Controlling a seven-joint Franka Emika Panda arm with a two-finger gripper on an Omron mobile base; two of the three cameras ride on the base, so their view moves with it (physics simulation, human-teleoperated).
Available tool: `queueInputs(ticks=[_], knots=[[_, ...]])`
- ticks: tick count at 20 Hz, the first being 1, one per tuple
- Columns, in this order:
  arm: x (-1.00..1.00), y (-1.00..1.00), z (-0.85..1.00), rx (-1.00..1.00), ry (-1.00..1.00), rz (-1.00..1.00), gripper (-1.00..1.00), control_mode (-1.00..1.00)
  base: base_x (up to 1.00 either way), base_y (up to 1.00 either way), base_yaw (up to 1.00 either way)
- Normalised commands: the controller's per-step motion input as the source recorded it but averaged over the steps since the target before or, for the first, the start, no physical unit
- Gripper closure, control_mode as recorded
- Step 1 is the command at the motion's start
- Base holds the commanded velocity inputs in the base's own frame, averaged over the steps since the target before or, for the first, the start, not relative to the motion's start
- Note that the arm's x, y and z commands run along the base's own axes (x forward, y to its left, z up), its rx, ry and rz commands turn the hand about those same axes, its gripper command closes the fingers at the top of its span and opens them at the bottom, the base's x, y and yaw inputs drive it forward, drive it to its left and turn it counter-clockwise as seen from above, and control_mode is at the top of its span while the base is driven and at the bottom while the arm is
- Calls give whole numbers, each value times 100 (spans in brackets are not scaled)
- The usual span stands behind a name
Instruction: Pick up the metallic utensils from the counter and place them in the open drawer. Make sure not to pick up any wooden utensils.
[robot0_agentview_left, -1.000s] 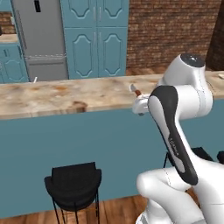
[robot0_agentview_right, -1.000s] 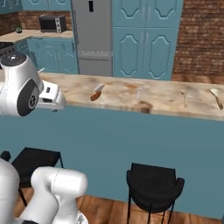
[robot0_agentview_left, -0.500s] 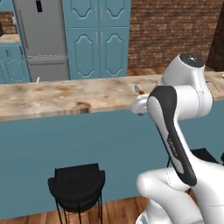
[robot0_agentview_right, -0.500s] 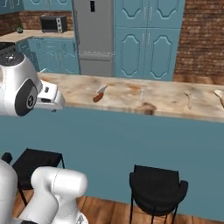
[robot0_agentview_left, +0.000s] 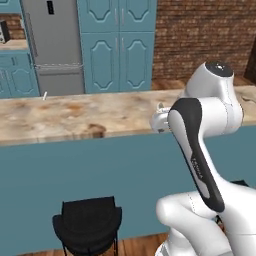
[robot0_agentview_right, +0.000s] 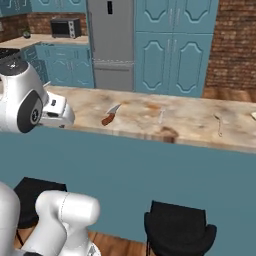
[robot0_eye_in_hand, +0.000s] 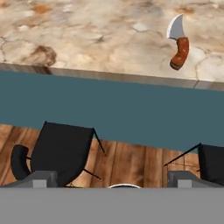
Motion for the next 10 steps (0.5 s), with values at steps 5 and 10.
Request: queueInputs(ticks=[5,10], knots=[[0,0,0,0,0,0,-100,100,100,-34,13],[0,0,0,0,0,0,-100,100,100,-32,0]])
